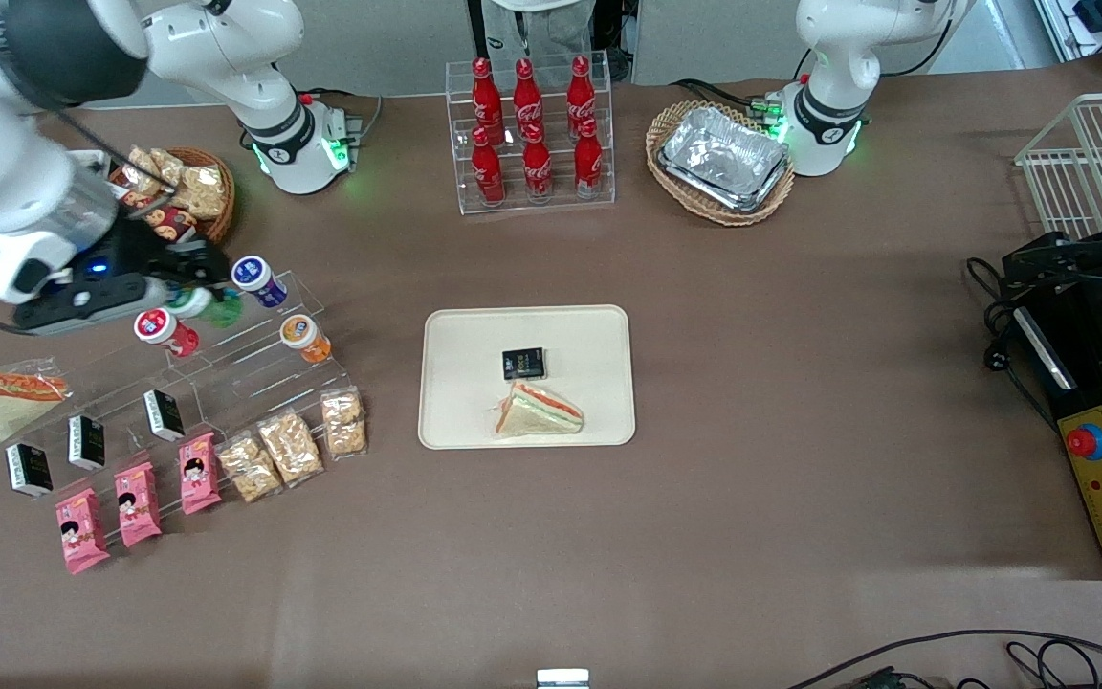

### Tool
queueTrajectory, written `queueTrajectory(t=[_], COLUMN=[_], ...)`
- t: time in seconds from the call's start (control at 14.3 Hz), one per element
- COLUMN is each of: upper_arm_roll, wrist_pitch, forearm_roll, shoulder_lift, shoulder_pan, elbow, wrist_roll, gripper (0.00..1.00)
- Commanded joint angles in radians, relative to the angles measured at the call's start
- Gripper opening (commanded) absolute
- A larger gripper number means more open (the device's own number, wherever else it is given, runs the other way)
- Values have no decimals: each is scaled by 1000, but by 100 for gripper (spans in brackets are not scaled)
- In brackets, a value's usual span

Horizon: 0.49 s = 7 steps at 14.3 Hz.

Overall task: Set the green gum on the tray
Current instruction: 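Lift the green gum tub out of the rack with the right gripper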

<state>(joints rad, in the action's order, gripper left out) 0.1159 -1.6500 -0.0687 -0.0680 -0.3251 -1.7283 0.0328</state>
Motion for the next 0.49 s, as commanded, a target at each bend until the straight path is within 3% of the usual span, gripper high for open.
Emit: queueTrajectory(t=[0.0,0.21,0.42], upper_arm_roll=[8,10,11], wrist_pitch=[-17,-108,-267], forearm_roll=[-23,-25,-13], shoulder_lift=[43,86,91], shoulder_pan=[-141,-244,-334], elbow=[35,-2,-153], wrist_roll=[264,442,559], gripper=[8,8,8])
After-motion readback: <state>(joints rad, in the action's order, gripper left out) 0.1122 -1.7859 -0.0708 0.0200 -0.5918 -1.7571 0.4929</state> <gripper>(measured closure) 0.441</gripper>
